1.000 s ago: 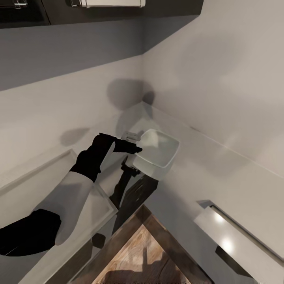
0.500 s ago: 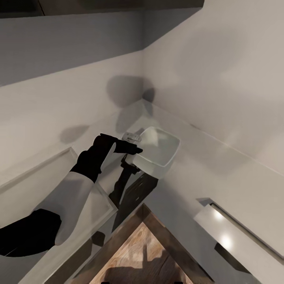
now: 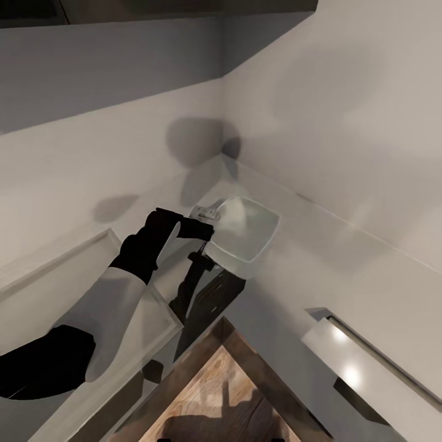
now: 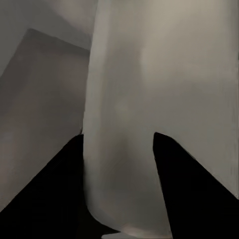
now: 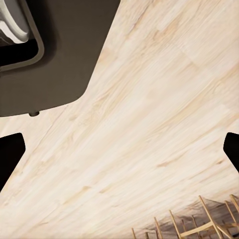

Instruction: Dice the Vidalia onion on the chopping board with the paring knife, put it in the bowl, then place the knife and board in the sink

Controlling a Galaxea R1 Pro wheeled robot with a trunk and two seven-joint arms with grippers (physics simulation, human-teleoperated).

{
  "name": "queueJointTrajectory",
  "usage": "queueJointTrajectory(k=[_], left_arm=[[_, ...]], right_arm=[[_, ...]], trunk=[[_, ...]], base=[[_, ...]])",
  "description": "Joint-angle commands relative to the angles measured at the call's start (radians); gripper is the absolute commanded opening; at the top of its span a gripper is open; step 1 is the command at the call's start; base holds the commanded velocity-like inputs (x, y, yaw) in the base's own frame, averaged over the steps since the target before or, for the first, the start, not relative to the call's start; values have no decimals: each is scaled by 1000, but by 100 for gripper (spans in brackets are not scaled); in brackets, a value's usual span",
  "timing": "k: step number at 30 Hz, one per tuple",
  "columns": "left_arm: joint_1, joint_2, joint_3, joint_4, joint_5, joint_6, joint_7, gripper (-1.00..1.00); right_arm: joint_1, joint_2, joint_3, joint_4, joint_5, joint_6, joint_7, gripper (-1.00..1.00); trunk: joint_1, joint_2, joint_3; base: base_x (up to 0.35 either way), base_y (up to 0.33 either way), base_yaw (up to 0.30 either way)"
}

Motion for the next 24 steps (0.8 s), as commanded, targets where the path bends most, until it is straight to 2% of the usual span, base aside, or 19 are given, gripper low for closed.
queueJointTrajectory(k=[1,7,20,24], left_arm=[[-1,0,0,0,-18,1,-3,-100],[-1,1,0,-3,-18,1,-3,-100],[-1,0,2,-21,-18,4,-5,-100],[-1,0,4,-88,-13,13,-3,-100]], right_arm=[[1,0,-6,-2,0,-3,-1,100],[1,0,-6,-2,0,-4,-1,100],[1,0,-6,-2,0,-8,-1,100],[1,1,-6,-2,0,-9,-1,100]], trunk=[[1,-1,-1],[1,-1,1],[1,-1,20],[1,-1,27]], base=[[0,0,0],[0,0,0],[0,0,0],[0,0,0]])
